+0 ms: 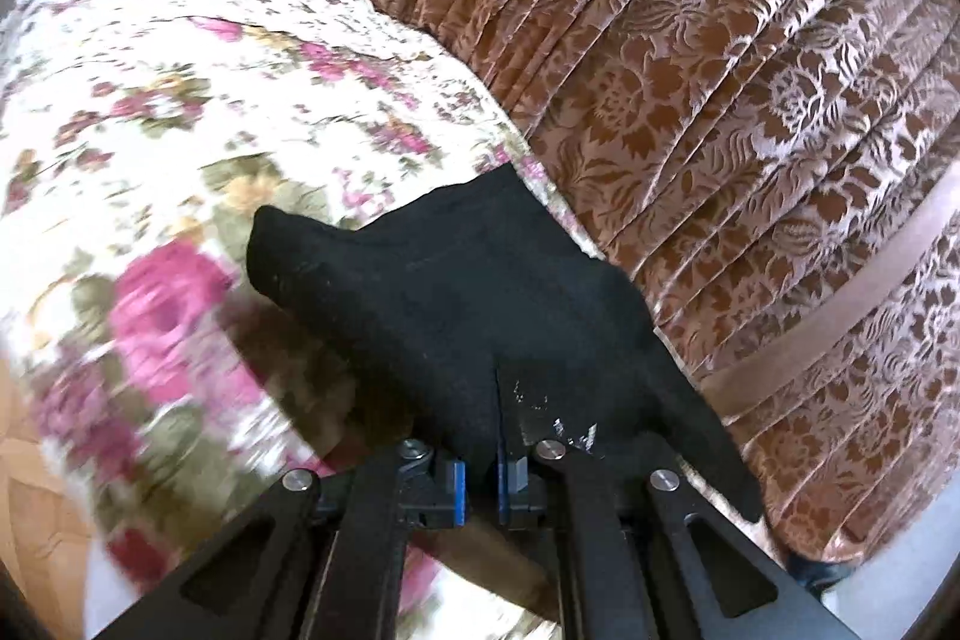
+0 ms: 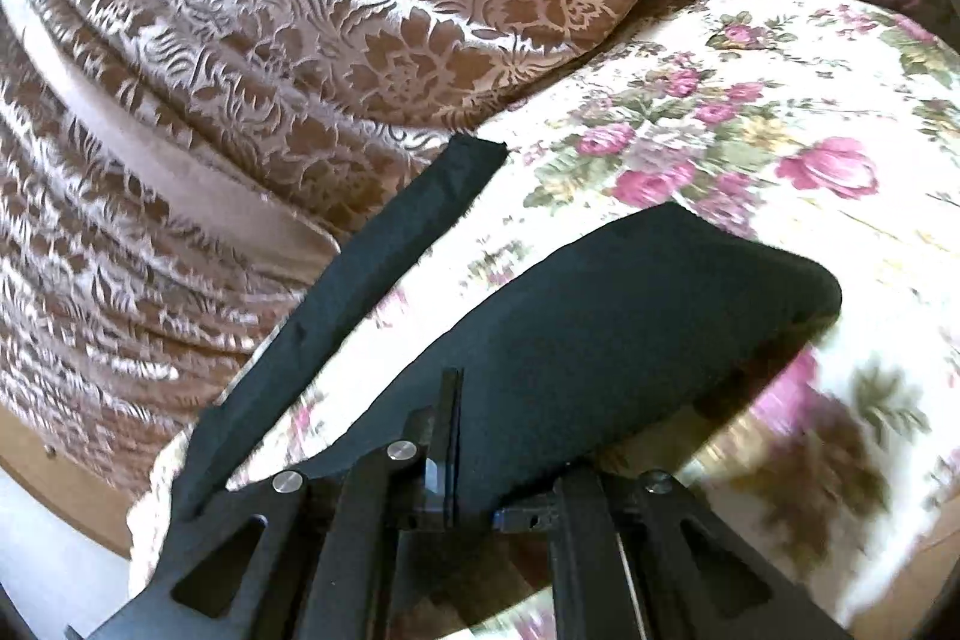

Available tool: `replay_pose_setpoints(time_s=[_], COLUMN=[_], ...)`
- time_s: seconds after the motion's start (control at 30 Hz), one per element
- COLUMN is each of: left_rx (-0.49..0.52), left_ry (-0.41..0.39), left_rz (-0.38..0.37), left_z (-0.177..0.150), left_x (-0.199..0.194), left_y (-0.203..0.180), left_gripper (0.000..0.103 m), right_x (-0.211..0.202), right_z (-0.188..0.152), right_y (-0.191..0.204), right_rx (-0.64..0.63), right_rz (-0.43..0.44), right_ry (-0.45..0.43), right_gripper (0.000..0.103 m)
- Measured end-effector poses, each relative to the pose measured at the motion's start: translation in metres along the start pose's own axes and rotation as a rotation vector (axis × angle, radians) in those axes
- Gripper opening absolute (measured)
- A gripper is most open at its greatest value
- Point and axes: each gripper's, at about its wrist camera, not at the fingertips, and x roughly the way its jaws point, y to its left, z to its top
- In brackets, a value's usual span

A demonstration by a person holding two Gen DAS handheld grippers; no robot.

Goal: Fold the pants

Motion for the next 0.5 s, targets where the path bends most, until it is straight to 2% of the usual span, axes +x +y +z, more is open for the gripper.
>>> replay_pose_setpoints(time_s=[0.13, 0.27, 0.3, 0.37, 0.4, 0.43, 0.47, 0.5], left_rx=[0.011, -0.02, -0.002, 0.049, 0.066, 0.07, 0.066, 0.059], left_ry=[0.029, 0.042, 0.037, 0.03, 0.028, 0.027, 0.025, 0.023], left_rz=[0.053, 0.039, 0.03, 0.03, 0.032, 0.033, 0.035, 0.033], left_z=[-0.019, -0.024, -0.023, -0.02, -0.018, -0.016, -0.014, -0.012], left_x=[0.009, 0.015, 0.014, 0.015, 0.017, 0.018, 0.021, 0.024], left_y=[0.009, 0.018, 0.016, 0.01, 0.008, 0.007, 0.008, 0.009], left_gripper=[0.006, 0.007, 0.008, 0.012, 0.015, 0.025, 0.043, 0.051], right_x=[0.002, 0.015, 0.013, 0.01, 0.008, 0.006, 0.003, 0.002], right_z=[-0.02, -0.035, -0.035, -0.033, -0.03, -0.028, -0.025, -0.023], right_y=[-0.025, -0.045, -0.045, -0.045, -0.046, -0.048, -0.053, -0.057], right_rx=[0.045, 0.115, 0.11, 0.097, 0.102, 0.115, 0.139, 0.158], right_rz=[-0.031, -0.03, -0.019, -0.009, -0.013, -0.009, 0.0, -0.001], right_ry=[0.038, 0.073, 0.065, 0.056, 0.053, 0.046, 0.036, 0.03], right_gripper=[0.007, 0.007, 0.009, 0.018, 0.022, 0.023, 0.024, 0.025])
